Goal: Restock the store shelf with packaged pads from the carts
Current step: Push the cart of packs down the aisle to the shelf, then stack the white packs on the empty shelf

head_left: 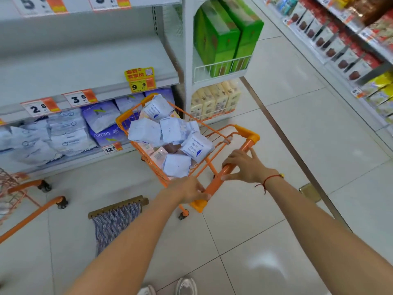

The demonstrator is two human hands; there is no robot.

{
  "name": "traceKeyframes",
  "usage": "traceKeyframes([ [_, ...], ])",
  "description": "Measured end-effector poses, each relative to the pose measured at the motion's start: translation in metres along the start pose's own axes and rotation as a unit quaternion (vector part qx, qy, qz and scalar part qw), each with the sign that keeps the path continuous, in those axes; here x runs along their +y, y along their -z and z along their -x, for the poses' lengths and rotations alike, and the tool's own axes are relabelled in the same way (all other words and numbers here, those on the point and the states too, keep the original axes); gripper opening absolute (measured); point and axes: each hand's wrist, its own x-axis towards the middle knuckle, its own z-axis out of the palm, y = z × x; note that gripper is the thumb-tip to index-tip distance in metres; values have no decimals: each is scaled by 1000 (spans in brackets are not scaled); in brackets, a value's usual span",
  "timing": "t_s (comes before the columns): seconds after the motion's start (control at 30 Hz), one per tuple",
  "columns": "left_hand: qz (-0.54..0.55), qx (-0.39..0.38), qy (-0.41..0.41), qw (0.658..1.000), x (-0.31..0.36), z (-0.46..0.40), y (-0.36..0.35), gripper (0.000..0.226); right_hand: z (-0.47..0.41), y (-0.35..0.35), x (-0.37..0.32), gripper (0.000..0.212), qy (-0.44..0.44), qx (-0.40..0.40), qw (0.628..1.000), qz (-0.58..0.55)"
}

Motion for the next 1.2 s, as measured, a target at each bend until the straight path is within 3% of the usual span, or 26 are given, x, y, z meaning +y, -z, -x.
traceKeyframes([
  [0.27,73,-3,9,997,26,-27,2,45,-9,23,24,60,-41,-62,996,56],
  [0.47,105,61,5,993,5,12,27,47,15,21,5,46,-77,89,992,46],
  [0.6,88,95,42,991,-52,44,77,34,1,42,-38,31,-49,106,993,-20],
  [0.7,92,140,89,982,-97,73,115,31,-23,68,-85,22,-57,30,990,-125],
  [0.8,81,172,126,974,-142,93,152,29,-55,80,-133,22,-45,-15,989,-141],
  [1.0,35,166,52,984,-205,98,235,31,-119,85,-227,21,-106,7,970,-218],
  [1.2,8,153,-1,988,-246,73,276,32,-168,72,-267,21,-154,54,958,-235],
])
